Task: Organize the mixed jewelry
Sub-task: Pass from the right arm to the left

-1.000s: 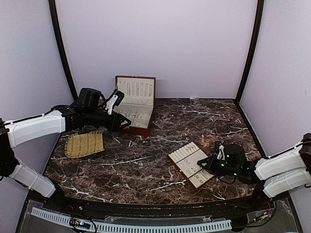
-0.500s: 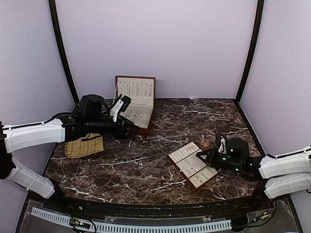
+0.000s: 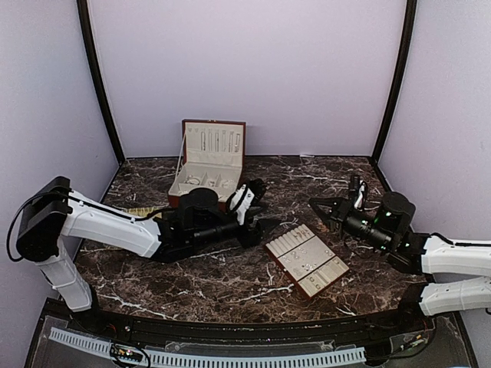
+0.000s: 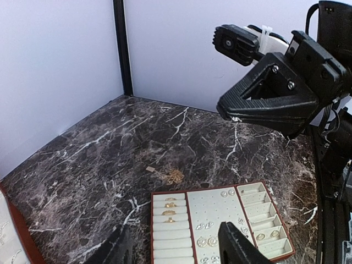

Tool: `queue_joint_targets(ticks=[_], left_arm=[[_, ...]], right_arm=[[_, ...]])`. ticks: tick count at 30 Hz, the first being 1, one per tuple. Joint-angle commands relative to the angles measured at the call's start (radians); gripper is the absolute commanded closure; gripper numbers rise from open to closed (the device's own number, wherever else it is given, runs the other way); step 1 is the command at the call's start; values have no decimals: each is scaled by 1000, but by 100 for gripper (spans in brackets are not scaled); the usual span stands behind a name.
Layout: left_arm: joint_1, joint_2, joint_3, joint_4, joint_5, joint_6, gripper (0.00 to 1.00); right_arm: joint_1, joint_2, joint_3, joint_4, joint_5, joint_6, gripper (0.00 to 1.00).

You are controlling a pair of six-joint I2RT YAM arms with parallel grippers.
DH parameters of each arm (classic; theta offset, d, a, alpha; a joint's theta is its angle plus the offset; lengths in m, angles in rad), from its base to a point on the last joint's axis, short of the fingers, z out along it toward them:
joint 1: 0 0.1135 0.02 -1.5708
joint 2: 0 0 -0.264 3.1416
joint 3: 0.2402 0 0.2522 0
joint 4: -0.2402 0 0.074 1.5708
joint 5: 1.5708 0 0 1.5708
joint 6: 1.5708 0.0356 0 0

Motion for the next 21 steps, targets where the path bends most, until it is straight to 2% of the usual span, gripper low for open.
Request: queue_joint_targets(ticks=[1,9,21], left_arm=[[-30,54,82,149,-48,68,44],[-38,145,168,169,-17,71,44],[-47,177,193,171,50,72,57]], right_arm=[[21,3,32,123,-19,36,100],[55,51,42,186,-37,59,100],[63,79,59,200,-48,56,100]])
